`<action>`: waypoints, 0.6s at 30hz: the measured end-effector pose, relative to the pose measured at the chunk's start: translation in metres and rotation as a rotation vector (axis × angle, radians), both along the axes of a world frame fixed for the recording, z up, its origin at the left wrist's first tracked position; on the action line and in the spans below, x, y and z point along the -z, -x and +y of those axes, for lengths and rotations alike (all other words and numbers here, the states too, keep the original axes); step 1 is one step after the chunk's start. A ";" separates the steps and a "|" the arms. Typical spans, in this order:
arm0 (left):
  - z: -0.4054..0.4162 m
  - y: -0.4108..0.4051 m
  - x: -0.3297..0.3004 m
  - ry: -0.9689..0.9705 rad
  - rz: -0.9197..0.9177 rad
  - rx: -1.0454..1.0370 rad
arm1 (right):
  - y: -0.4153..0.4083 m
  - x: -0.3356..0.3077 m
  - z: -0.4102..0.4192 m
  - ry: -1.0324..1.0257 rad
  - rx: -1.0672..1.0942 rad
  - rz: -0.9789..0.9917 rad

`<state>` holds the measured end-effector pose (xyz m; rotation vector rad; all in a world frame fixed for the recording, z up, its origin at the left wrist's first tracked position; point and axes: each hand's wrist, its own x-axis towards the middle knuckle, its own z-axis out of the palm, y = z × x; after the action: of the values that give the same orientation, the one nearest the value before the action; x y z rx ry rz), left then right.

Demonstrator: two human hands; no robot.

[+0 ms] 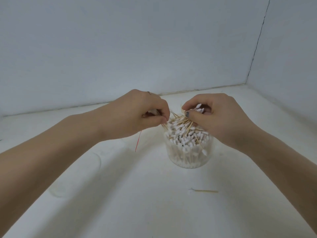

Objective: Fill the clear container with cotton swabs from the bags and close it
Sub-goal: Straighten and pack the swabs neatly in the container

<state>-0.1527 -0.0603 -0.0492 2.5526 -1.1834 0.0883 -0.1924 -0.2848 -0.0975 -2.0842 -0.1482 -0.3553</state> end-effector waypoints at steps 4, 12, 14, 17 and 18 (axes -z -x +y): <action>-0.005 -0.002 0.002 -0.079 0.001 0.069 | 0.000 0.001 0.001 0.015 0.000 -0.007; -0.010 -0.005 0.000 -0.109 -0.065 0.136 | 0.002 0.001 0.000 0.005 -0.016 -0.016; -0.013 -0.005 0.005 -0.121 -0.065 0.146 | 0.002 0.001 0.000 0.008 -0.017 -0.017; -0.014 -0.005 0.013 -0.183 -0.047 0.164 | 0.001 0.002 0.001 0.029 -0.012 -0.020; -0.014 -0.005 0.014 -0.208 -0.033 0.167 | 0.001 0.001 0.001 0.033 -0.008 -0.021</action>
<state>-0.1476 -0.0745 -0.0635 2.6226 -1.4839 -0.0336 -0.1938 -0.2842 -0.0988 -2.1123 -0.1761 -0.3717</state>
